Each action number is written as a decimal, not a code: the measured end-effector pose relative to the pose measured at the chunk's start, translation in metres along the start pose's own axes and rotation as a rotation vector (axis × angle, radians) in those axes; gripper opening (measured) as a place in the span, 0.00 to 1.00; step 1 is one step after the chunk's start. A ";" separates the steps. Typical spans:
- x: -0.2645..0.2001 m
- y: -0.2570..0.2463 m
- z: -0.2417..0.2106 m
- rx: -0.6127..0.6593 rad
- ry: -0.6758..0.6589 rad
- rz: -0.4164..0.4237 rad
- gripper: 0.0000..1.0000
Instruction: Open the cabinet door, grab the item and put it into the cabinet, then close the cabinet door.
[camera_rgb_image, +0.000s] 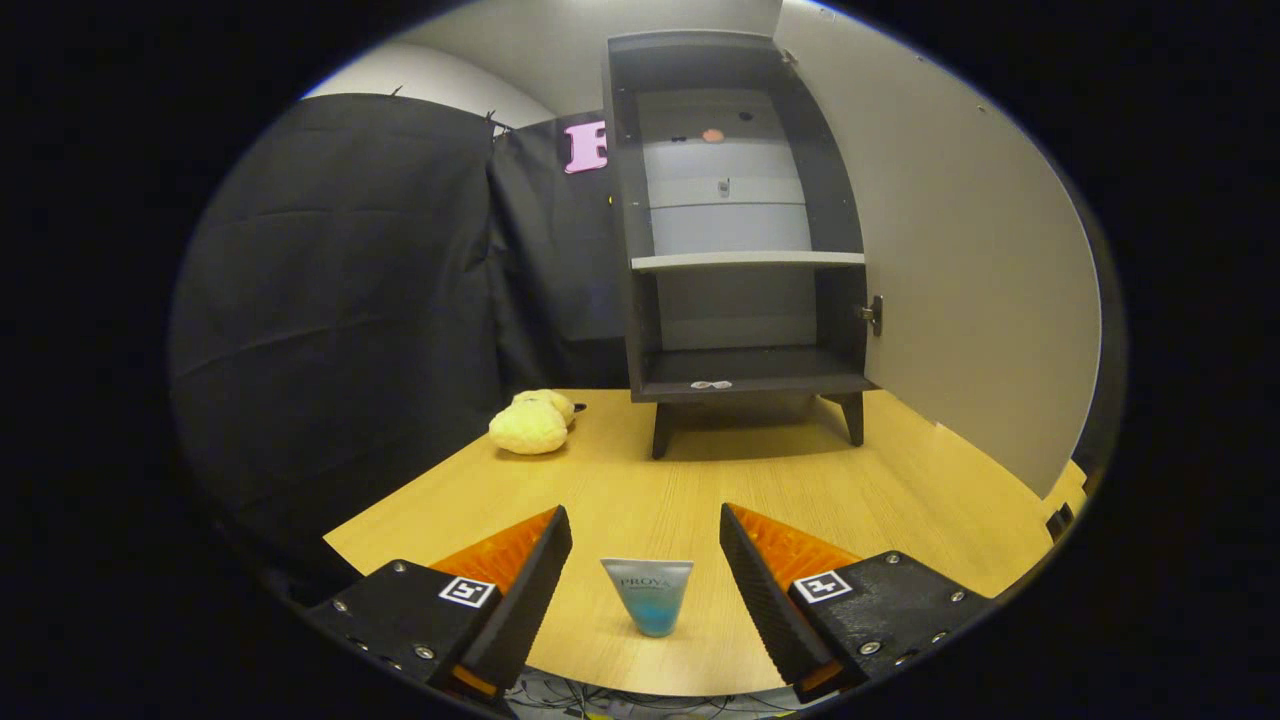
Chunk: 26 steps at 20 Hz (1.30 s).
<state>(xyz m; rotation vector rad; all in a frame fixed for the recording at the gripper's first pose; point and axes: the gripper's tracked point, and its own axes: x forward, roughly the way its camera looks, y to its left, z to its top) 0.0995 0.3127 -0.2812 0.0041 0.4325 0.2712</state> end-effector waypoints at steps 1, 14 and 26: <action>0.005 0.002 -0.005 0.000 0.015 -0.001 0.92; 0.022 -0.005 -0.085 -0.007 0.223 -0.046 0.61; 0.029 -0.032 -0.014 -0.018 0.196 -0.062 0.51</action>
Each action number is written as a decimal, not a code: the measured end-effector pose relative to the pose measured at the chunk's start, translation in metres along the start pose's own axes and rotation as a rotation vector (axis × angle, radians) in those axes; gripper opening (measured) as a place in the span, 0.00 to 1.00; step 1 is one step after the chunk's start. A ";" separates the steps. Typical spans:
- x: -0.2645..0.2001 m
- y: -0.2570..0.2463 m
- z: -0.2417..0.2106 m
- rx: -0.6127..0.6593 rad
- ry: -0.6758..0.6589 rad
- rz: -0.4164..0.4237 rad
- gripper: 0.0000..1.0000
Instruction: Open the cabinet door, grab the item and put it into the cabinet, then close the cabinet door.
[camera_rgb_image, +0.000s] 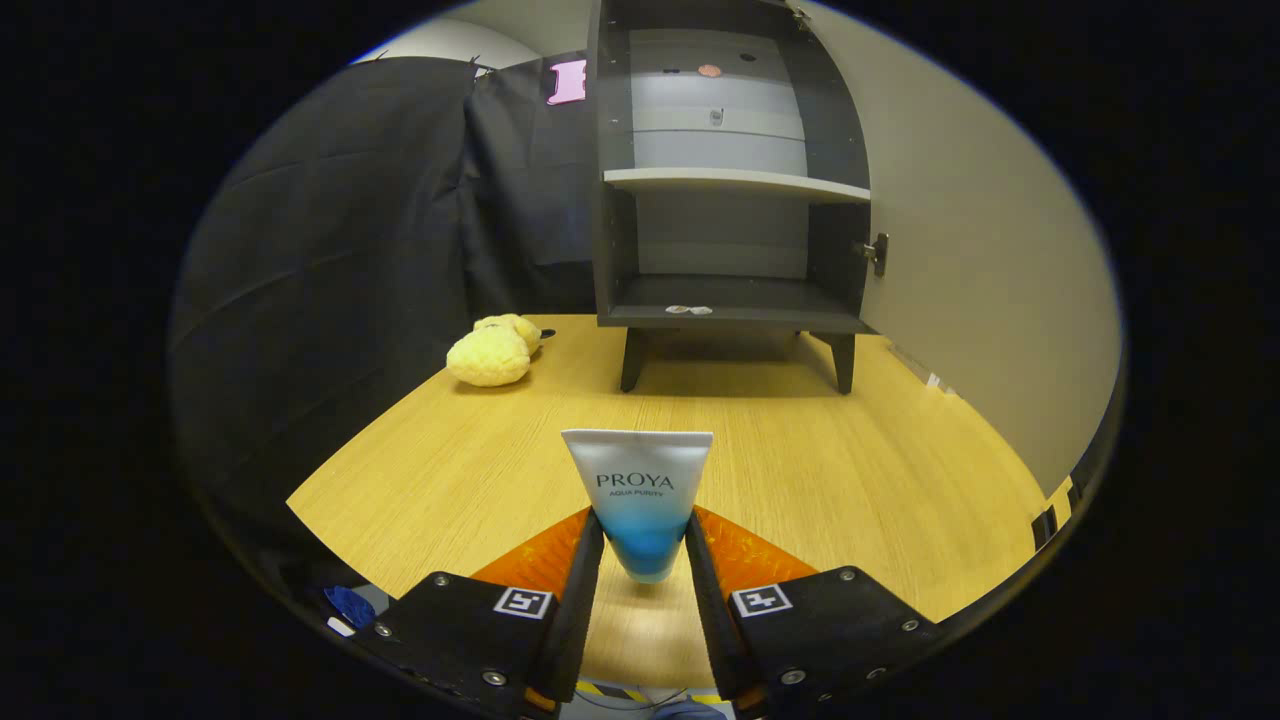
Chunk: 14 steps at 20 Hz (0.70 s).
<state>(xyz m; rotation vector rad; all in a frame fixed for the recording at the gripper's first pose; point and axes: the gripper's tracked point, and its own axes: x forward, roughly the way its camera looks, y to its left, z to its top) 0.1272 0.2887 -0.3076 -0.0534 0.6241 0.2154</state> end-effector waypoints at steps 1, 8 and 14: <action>0.000 -0.003 0.009 0.002 -0.008 -0.003 0.51; 0.007 -0.028 0.083 -0.005 -0.090 -0.024 0.51; 0.018 -0.043 0.149 -0.007 -0.158 -0.034 0.51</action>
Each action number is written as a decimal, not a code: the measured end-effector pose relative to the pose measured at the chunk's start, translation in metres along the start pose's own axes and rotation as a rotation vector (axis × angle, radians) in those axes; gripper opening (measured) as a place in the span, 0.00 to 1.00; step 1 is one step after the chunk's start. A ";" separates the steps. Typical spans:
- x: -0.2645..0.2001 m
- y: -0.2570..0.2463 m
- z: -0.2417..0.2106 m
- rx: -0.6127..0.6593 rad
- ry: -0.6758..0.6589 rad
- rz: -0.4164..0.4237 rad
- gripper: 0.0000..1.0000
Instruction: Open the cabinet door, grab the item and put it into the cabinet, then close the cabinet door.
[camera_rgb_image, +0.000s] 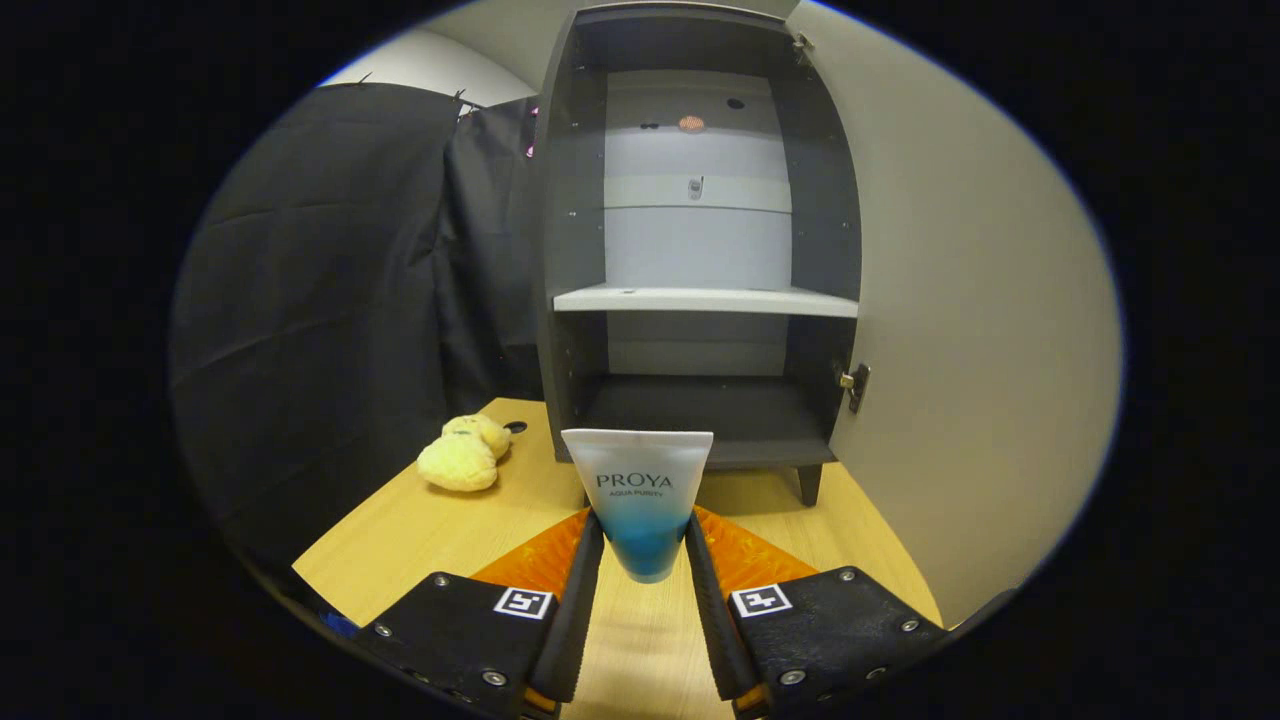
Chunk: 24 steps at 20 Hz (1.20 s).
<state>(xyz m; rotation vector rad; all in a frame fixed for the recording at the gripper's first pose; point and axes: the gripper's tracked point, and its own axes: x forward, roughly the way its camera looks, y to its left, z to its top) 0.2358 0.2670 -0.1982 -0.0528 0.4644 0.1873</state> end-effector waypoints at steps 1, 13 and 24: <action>0.004 -0.003 0.011 0.003 -0.008 -0.002 0.51; 0.044 -0.042 0.129 0.033 -0.085 -0.029 0.51; 0.101 -0.052 0.233 0.052 -0.133 -0.001 0.51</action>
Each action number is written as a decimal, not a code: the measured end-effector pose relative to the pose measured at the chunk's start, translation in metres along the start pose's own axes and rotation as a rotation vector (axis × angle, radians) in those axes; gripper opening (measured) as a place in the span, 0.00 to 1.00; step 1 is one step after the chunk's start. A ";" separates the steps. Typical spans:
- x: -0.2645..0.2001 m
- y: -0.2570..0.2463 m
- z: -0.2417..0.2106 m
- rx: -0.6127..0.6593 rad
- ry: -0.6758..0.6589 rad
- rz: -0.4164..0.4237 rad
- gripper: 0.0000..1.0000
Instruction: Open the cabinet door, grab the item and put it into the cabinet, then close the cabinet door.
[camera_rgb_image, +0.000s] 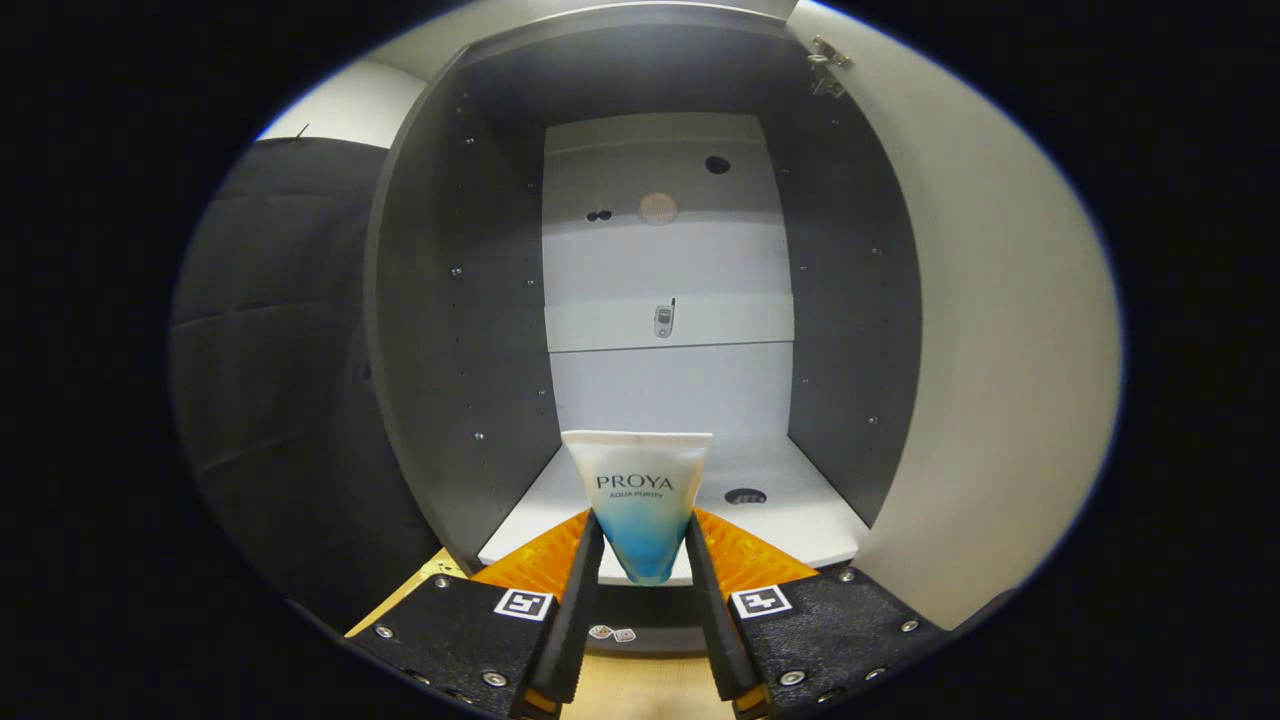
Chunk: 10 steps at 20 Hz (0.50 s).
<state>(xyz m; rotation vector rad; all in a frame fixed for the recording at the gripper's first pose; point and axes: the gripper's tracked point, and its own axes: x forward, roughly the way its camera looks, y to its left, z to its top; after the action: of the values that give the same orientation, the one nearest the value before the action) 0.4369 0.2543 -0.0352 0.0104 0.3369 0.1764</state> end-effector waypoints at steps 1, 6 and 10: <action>0.008 0.001 0.001 0.005 0.009 0.003 0.51; 0.050 0.001 -0.010 0.030 0.089 -0.006 0.51; 0.073 -0.002 -0.018 0.022 0.121 -0.028 0.51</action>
<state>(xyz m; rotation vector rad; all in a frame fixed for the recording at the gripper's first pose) 0.4987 0.2647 -0.0765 0.0170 0.4594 0.1459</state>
